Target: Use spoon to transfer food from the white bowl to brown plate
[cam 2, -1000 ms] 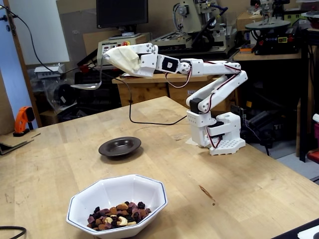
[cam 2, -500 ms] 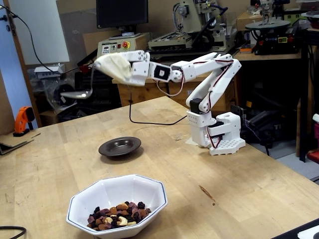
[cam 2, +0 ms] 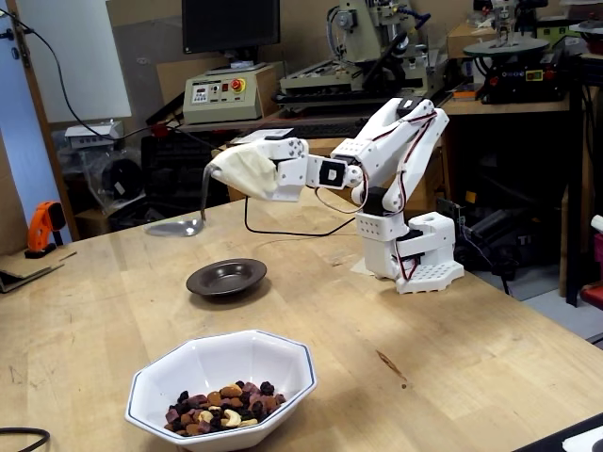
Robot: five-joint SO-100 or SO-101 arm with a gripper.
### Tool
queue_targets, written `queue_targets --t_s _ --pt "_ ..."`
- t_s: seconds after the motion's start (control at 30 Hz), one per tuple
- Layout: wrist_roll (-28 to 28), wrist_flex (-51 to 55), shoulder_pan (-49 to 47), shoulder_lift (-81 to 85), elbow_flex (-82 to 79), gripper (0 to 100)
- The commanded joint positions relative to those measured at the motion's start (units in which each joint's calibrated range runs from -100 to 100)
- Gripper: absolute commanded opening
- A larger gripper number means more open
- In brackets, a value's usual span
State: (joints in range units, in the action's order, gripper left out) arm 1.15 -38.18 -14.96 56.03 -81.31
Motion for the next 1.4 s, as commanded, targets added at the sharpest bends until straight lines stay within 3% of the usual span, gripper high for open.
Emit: queue_targets --t_s 0.0,0.57,0.87,1.37 --pt "2.3 -1.3 -3.1 0.2 -1.7 4" --pt "6.5 -1.0 -6.1 -0.1 -9.0 4" --pt "6.5 -1.5 -6.1 -12.9 -7.7 4" --pt "6.5 -13.2 -6.1 -25.0 -2.4 4"
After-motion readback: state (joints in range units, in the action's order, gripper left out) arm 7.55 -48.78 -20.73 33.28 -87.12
